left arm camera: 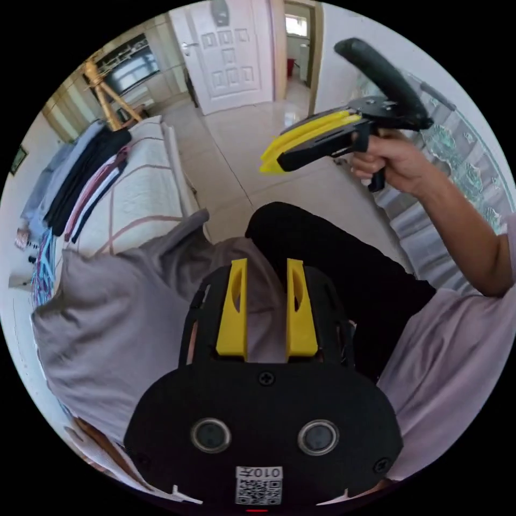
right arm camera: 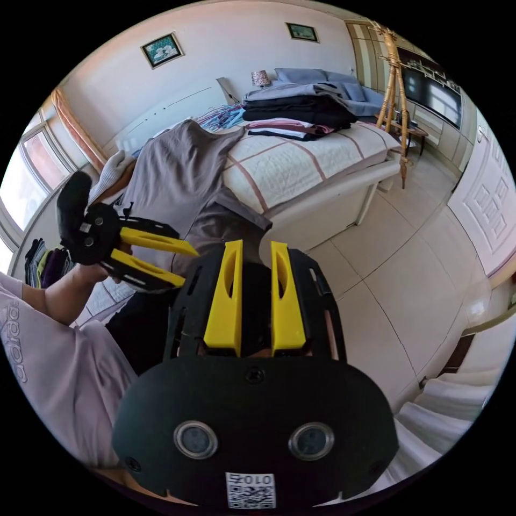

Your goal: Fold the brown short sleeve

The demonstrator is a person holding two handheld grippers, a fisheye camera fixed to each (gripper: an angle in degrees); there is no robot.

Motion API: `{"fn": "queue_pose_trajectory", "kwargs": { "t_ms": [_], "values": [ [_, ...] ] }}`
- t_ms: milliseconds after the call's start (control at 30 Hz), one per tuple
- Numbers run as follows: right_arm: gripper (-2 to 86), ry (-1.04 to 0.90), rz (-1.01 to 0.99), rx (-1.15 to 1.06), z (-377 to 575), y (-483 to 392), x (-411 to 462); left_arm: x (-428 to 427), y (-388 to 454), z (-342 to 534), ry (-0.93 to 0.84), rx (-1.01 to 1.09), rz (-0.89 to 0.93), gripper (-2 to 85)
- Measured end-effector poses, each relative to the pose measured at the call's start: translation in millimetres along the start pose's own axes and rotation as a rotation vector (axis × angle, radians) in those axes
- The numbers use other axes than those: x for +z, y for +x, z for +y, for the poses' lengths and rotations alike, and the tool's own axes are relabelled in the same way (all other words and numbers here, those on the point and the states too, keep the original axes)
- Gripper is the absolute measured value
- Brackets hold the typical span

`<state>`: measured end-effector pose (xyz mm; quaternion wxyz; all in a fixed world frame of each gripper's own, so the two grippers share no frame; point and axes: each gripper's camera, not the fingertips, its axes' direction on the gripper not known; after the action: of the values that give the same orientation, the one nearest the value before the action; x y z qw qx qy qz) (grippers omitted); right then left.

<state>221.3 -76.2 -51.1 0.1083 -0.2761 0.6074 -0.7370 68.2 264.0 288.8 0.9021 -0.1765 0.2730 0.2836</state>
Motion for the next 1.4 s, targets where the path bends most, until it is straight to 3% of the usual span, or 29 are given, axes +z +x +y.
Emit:
{"fn": "queue_pose_trajectory", "kwargs": {
  "t_ms": [133, 367, 467, 533, 600, 700, 833, 933, 1033, 1200, 1300, 1400],
  "values": [
    [8.7, 0.019, 0.061, 0.021, 28, 3, -13, 44, -12, -31, -0.145, 0.055, -0.144, 4.4],
    [8.6, 0.006, 0.053, -0.004, 34, 1, -6, 50, -77, -22, -0.219, 0.002, -0.018, 0.7],
    [8.6, 0.018, 0.043, -0.043, 28, -10, -7, -5, -146, 31, 0.042, -0.223, 0.17, 0.2],
    [8.6, 0.023, 0.057, -0.077, 25, -18, -9, -67, -223, 161, 0.604, -0.652, 0.478, 0.1],
    [8.6, 0.04, 0.067, -0.097, 23, -25, -12, -69, -254, 270, 0.784, -0.982, 0.599, 0.1],
    [8.7, 0.041, 0.033, -0.145, 15, -35, -2, -62, -255, 380, 0.721, -1.206, 0.466, 0.5],
    [10.5, -0.034, 0.024, -0.263, -11, -58, 26, -43, -256, 475, 0.797, -1.352, 0.543, 2.2],
    [12.4, -0.037, 0.03, -0.394, -28, -80, 36, -45, -265, 494, 0.795, -1.296, 0.568, 4.1],
    [13.6, -0.033, -0.008, -0.455, -46, -84, 48, -65, -273, 498, 0.749, -1.213, 0.475, 5.6],
    [14.1, -0.015, -0.176, -0.4, -86, -54, 63, -93, -292, 493, 0.643, -1.123, 0.332, 7.6],
    [13.7, -0.105, -0.29, -0.369, -102, -33, 91, -88, -304, 492, 0.599, -1.111, 0.344, 7.3],
    [6.8, -0.129, -0.462, -0.344, -101, -19, 107, -72, -310, 488, 0.562, -1.1, 0.41, 4.5]
  ]
}}
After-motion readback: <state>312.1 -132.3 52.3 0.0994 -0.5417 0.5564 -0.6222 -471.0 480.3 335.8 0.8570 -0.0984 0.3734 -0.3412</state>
